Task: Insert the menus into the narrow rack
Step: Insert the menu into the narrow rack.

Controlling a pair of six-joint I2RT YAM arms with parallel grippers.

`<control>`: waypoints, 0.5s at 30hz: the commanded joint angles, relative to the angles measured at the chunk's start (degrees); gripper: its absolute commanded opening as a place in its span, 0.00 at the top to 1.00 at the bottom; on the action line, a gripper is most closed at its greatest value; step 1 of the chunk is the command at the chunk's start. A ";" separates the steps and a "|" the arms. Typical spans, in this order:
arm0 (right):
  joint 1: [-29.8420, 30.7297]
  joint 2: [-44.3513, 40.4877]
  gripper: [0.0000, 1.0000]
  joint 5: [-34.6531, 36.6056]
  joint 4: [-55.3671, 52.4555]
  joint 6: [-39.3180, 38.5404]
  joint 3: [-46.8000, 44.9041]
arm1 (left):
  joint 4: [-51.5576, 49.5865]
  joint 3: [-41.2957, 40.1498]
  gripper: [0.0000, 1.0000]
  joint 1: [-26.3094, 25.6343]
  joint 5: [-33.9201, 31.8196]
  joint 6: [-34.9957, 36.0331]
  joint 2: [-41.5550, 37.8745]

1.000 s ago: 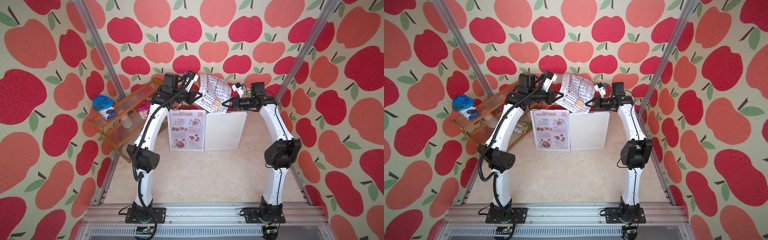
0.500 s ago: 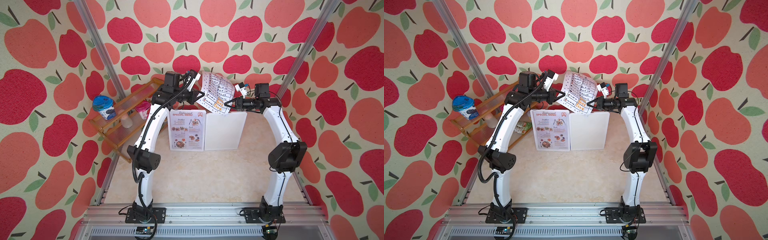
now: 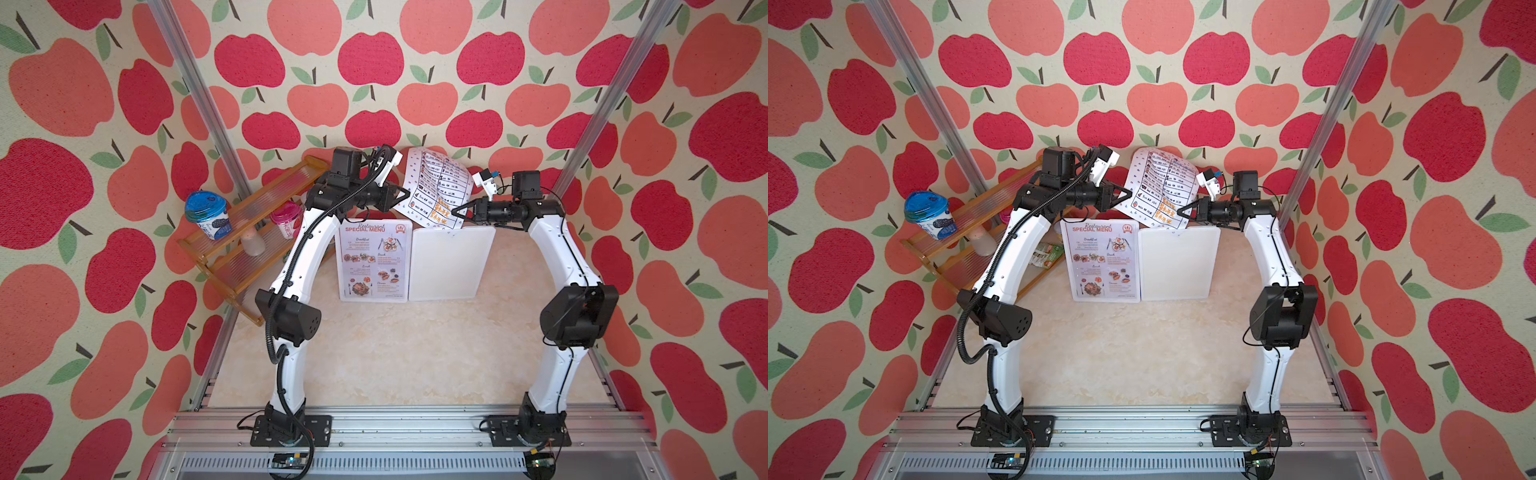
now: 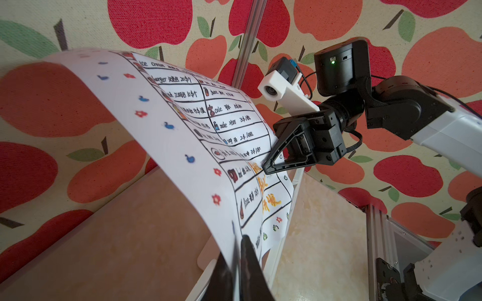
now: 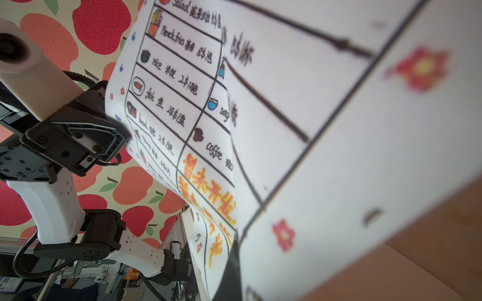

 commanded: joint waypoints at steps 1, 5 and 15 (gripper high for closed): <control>-1.19 -2.66 1.00 1.64 -0.12 -2.70 -1.40 | 1.80 0.05 0.85 0.10 1.36 0.25 0.30; -1.71 -3.21 1.00 0.74 0.60 -2.93 -2.10 | 2.31 0.70 0.84 -0.25 1.27 0.31 1.36; -1.34 -5.14 1.00 -2.61 5.83 -1.05 -5.01 | 1.45 5.24 0.84 -0.26 1.06 0.13 4.52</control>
